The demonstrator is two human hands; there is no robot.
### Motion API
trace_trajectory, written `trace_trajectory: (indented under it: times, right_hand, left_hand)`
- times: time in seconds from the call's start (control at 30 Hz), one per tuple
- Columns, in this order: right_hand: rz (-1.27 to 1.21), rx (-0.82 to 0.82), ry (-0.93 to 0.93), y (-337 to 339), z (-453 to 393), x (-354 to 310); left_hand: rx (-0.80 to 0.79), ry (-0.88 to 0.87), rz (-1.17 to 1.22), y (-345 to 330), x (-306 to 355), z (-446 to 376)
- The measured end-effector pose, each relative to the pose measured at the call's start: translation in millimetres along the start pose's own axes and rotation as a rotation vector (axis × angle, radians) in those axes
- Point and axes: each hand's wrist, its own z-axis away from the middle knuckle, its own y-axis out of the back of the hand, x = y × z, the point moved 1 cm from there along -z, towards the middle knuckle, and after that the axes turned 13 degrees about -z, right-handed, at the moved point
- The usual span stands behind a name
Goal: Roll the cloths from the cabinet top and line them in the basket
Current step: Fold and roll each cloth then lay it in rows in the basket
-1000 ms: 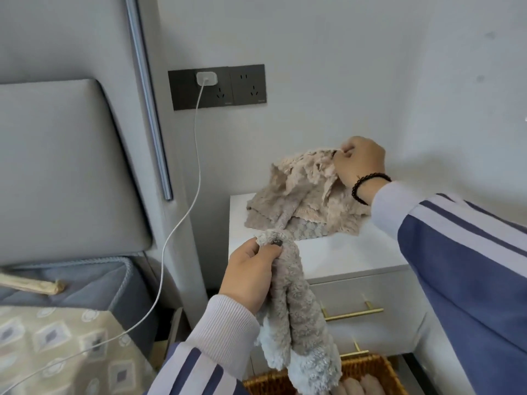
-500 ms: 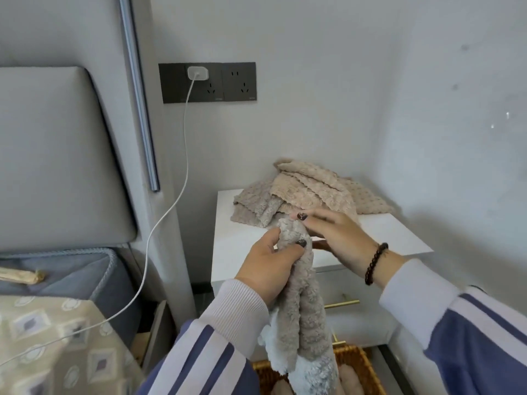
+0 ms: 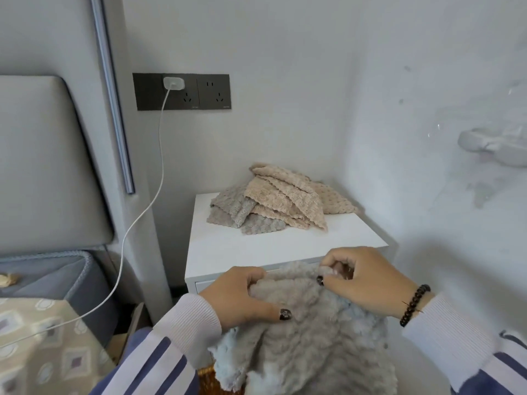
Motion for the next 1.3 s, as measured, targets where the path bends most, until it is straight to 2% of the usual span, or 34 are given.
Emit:
trace_trajectory:
  times: [0.13, 0.27, 0.37, 0.53, 0.73, 0.83, 0.93, 1.1, 1.2, 1.3]
  right_hand:
    - [0.058, 0.103, 0.055, 5.5, -3.5, -3.4]
    - [0.218, 0.001, 0.019, -0.4, -22.3, 3.7]
    - [0.274, -0.01, -0.03, -6.1, -40.1, 6.9]
    - [0.027, -0.076, -0.246, -19.1, -66.4, 5.9]
    - [-0.154, -0.058, -0.307, -29.7, -89.9, 18.6]
    - [-0.217, -0.023, -0.297, -24.7, -94.0, 20.4]
    - [-0.125, -0.002, -0.289, -19.1, -97.7, 20.2]
    - [0.001, 0.086, -0.299, -10.7, -105.4, 23.4]
    - [0.018, 0.174, -0.277, -7.0, -113.3, 30.8]
    - [-0.199, 0.241, -0.343, -9.9, -121.6, 36.5]
  left_hand:
    - [0.172, 0.055, -0.224, 12.8, -8.9, -3.5]
    - [0.358, 0.115, -0.41, 29.6, -14.1, -6.5]
    - [0.429, 0.134, -0.509, 38.2, -19.5, -12.1]
    - [0.434, 0.213, -0.599, 49.1, -31.1, -21.3]
    - [0.435, 0.343, -0.649, 63.1, -48.1, -27.0]
    - [0.557, 0.356, -0.632, 71.1, -51.1, -27.9]
    - [0.673, 0.351, -0.595, 76.6, -50.4, -29.9]
    - [0.739, 0.333, -0.42, 81.2, -47.0, -38.4]
    - [0.734, 0.348, -0.15, 80.1, -46.1, -47.4]
    - [0.735, 0.34, 0.121, 80.5, -51.0, -58.6]
